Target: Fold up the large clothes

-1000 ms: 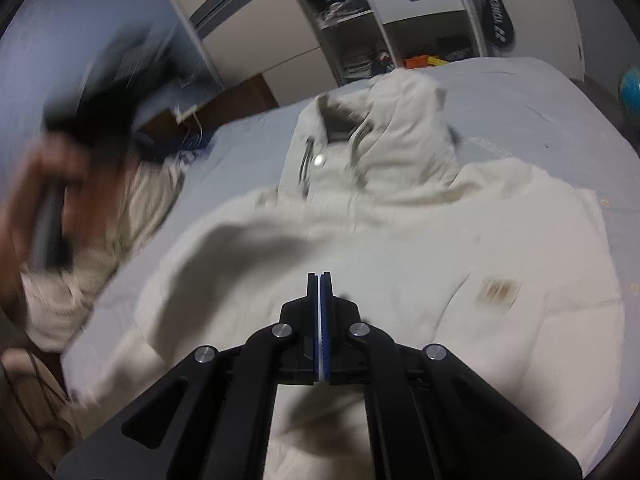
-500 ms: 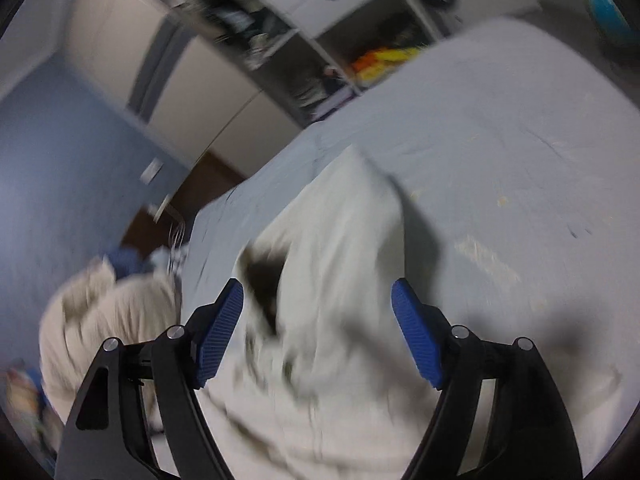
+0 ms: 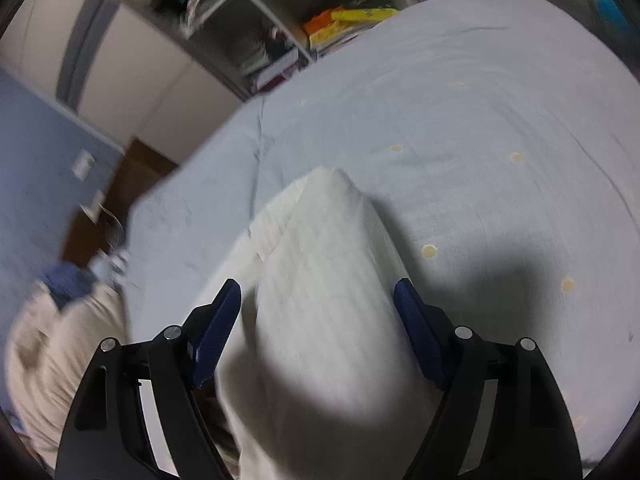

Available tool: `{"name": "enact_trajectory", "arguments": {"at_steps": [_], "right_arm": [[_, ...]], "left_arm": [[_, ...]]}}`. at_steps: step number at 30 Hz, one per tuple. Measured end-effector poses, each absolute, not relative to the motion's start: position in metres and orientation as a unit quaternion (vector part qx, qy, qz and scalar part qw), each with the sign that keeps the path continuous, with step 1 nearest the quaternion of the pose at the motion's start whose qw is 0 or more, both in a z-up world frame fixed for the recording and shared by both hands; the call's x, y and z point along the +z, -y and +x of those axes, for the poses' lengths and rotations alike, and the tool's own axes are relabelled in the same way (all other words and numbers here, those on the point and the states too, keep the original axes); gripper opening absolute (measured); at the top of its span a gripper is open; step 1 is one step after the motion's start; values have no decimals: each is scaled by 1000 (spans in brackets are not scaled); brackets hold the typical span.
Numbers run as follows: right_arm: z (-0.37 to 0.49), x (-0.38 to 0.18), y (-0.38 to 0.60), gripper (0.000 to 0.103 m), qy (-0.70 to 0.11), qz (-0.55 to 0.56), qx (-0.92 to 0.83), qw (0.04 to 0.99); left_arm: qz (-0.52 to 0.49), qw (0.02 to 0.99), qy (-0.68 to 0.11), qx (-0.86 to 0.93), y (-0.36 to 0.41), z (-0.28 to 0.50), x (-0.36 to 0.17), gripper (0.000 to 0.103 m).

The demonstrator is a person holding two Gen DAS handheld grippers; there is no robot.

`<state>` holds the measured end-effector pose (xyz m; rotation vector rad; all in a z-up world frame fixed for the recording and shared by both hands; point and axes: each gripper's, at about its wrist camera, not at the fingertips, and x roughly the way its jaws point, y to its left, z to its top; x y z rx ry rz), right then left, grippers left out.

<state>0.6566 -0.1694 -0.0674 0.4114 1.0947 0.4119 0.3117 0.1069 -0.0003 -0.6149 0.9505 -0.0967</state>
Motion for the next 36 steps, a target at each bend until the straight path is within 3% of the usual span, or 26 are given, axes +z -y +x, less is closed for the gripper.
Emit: {"name": "enact_trajectory", "arguments": {"at_steps": [1, 3, 5, 11, 18, 24, 30, 36], "right_arm": [[656, -69, 165, 64, -514, 179, 188, 817], [654, -71, 160, 21, -514, 164, 173, 824], [649, -67, 161, 15, -504, 169, 164, 831], [608, -29, 159, 13, -442, 158, 209, 858], [473, 22, 144, 13, -339, 15, 279, 898], [358, 13, 130, 13, -297, -92, 300, 902], [272, -9, 121, 13, -274, -156, 314, 896], [218, -40, 105, 13, -261, -241, 329, 875]], "left_arm": [[-292, 843, -450, -45, -107, 312, 0, 96], [-294, 844, -446, -47, -109, 312, 2, 96], [-293, 846, -443, -48, -109, 310, 5, 96], [-303, 850, -427, -53, -112, 312, 16, 96], [-310, 862, -394, -75, -114, 308, 40, 96], [-319, 868, -358, -132, -93, 301, 73, 96], [-267, 877, -350, -191, -37, 300, 97, 96], [-245, 870, -385, -185, -8, 311, 85, 87]]}}
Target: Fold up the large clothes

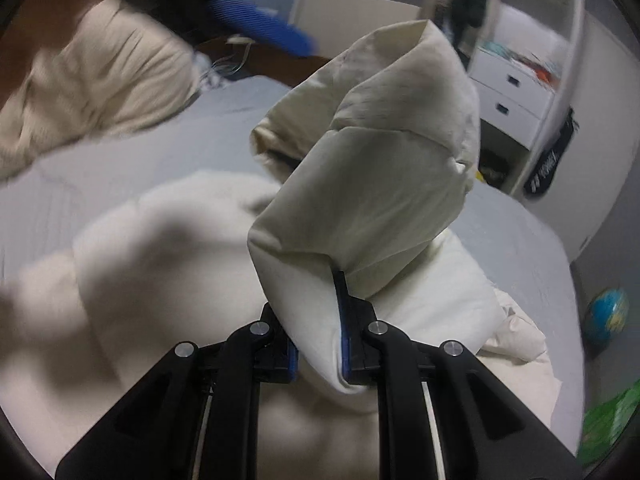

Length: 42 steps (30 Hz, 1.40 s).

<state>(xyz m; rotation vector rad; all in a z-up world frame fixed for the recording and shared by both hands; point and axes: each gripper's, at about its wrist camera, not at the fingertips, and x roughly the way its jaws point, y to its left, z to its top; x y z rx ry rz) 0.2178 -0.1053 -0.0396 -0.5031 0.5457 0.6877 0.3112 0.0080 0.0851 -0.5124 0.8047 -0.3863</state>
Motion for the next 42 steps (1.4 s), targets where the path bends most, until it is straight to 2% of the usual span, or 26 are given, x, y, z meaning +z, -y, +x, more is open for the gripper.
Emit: {"name": "enact_trajectory", "arguments": {"at_steps": [2, 4, 5, 6, 7, 9, 10, 15, 17, 19, 20, 21, 23, 27, 31, 35, 38, 42], "right_arm": [[208, -46, 105, 13, -256, -261, 327, 872], [203, -48, 104, 13, -250, -275, 327, 869], [200, -50, 103, 13, -247, -285, 326, 867], [196, -51, 101, 13, -246, -292, 325, 865], [191, -53, 101, 13, -244, -299, 324, 864], [189, -55, 99, 13, -243, -306, 322, 862], [189, -55, 99, 13, -245, -305, 320, 863], [192, -49, 103, 13, -252, -283, 305, 874], [194, -41, 111, 17, -263, -254, 297, 882], [194, -29, 125, 25, -271, -211, 284, 895], [191, -22, 133, 35, -272, -184, 277, 903], [190, -16, 140, 52, -273, -163, 273, 908], [180, -4, 160, 63, -272, -97, 267, 919], [173, 3, 187, 67, -310, 16, 262, 914], [187, -24, 224, 67, -398, 243, 275, 840], [195, -56, 241, 67, -432, 410, 271, 756], [200, -69, 244, 70, -428, 489, 266, 711], [214, -80, 238, 73, -431, 542, 248, 677]], "left_arm": [[-258, 860, -405, -174, -10, 317, 75, 82], [-284, 844, -422, -168, -15, 321, 61, 69], [-301, 834, -429, -170, -17, 324, 54, 67], [-317, 826, -431, -180, -18, 326, 49, 60], [-323, 821, -432, -186, -20, 329, 45, 41], [-340, 814, -428, -197, -23, 334, 38, 17], [-349, 811, -424, -200, -25, 334, 37, 13], [-410, 793, -397, -213, -42, 334, 28, 9], [-413, 796, -387, -214, -46, 333, 31, 9], [-409, 803, -377, -215, -47, 329, 35, 8], [-406, 806, -373, -214, -49, 328, 38, 8], [-403, 809, -372, -213, -50, 328, 39, 8], [-400, 813, -367, -211, -53, 320, 41, 8], [-395, 817, -363, -213, -56, 304, 43, 8], [-387, 818, -367, -217, -55, 288, 42, 8], [-391, 816, -369, -211, -58, 273, 39, 8], [-396, 815, -371, -204, -60, 264, 36, 8], [-399, 813, -377, -193, -60, 253, 30, 8]]}}
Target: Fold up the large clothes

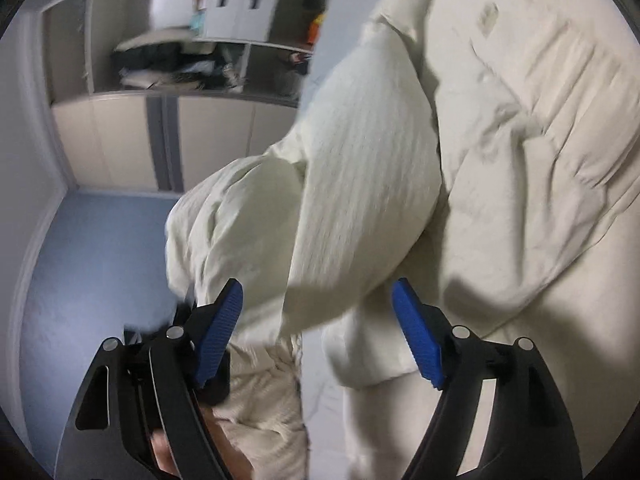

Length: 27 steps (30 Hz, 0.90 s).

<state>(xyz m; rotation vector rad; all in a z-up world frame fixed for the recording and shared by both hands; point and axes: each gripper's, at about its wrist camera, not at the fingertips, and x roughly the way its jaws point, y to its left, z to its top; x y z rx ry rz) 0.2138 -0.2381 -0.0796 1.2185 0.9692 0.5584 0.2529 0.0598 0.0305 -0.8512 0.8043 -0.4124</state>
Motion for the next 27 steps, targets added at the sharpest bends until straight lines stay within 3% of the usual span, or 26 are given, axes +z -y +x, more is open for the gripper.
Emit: {"name": "enact_trajectory", "arguments": {"at_steps": [7, 8, 9, 11, 12, 18, 23, 27], "right_arm": [[236, -90, 219, 79, -420, 619, 234, 622], [242, -89, 218, 74, -407, 628, 241, 618], [247, -90, 219, 50, -401, 629, 245, 619], [260, -75, 217, 23, -392, 608, 253, 643], [266, -67, 218, 18, -386, 599, 261, 651], [291, -5, 231, 14, -337, 508, 312, 728], [270, -59, 265, 13, -379, 484, 276, 739], [245, -102, 271, 13, -414, 477, 253, 733]], "left_arm": [[-416, 804, -392, -166, -59, 229, 11, 7], [-413, 803, -398, -165, -58, 227, 8, 7], [-409, 802, -403, -164, -55, 226, 5, 7], [-403, 802, -407, -169, -52, 226, 4, 7], [-402, 802, -406, -174, -49, 228, 5, 6], [-383, 800, -409, -214, -22, 237, 12, 4], [-381, 766, -471, -213, -13, 240, -21, 4], [-370, 746, -514, -203, -12, 235, -35, 16]]}}
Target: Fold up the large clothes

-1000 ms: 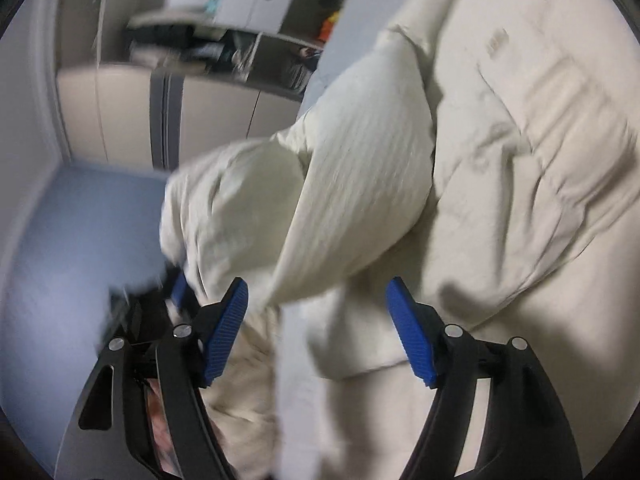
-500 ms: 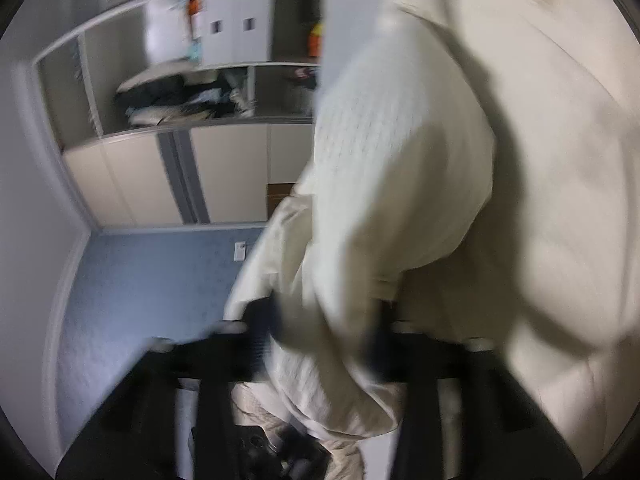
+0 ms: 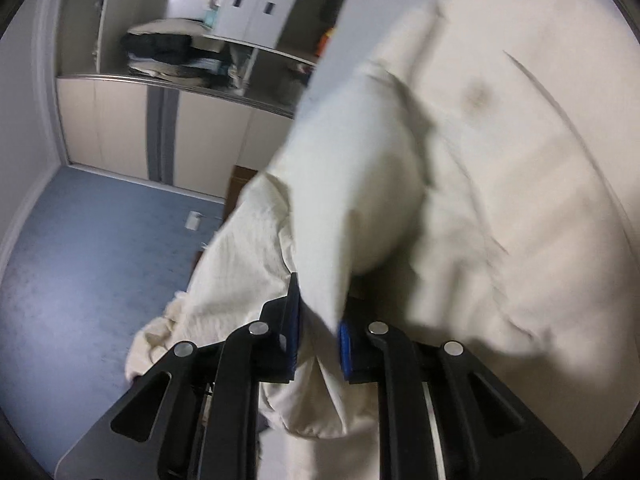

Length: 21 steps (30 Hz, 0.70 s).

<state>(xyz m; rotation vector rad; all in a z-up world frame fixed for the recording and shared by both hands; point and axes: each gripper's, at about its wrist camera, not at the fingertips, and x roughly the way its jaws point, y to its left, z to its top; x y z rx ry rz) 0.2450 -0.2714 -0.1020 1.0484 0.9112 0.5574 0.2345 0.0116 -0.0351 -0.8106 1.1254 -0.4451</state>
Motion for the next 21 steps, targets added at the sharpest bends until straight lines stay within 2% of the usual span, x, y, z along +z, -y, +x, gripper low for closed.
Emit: {"name": "enact_trajectory", "arguments": {"at_steps": [1, 6, 14, 15, 16, 19, 21], "right_arm": [[240, -106, 271, 13, -417, 472, 255, 734], [234, -96, 270, 13, -416, 446, 268, 746], [234, -76, 268, 13, -412, 412, 282, 763], [235, -75, 266, 13, -414, 410, 283, 762], [232, -74, 266, 13, -416, 409, 282, 762], [234, -72, 266, 15, -425, 418, 273, 755], [234, -76, 270, 31, -432, 434, 270, 743]], "left_arm": [[-368, 744, -520, -203, -12, 233, -34, 24], [-327, 776, -501, -199, -19, 227, -2, 34], [-263, 856, -415, -161, -32, 241, 39, 34], [-251, 859, -417, -158, -30, 248, 36, 32], [-244, 860, -420, -158, -28, 253, 31, 20], [-239, 850, -445, -146, -31, 253, 8, 11], [-259, 840, -456, -136, -40, 245, -2, 10]]}}
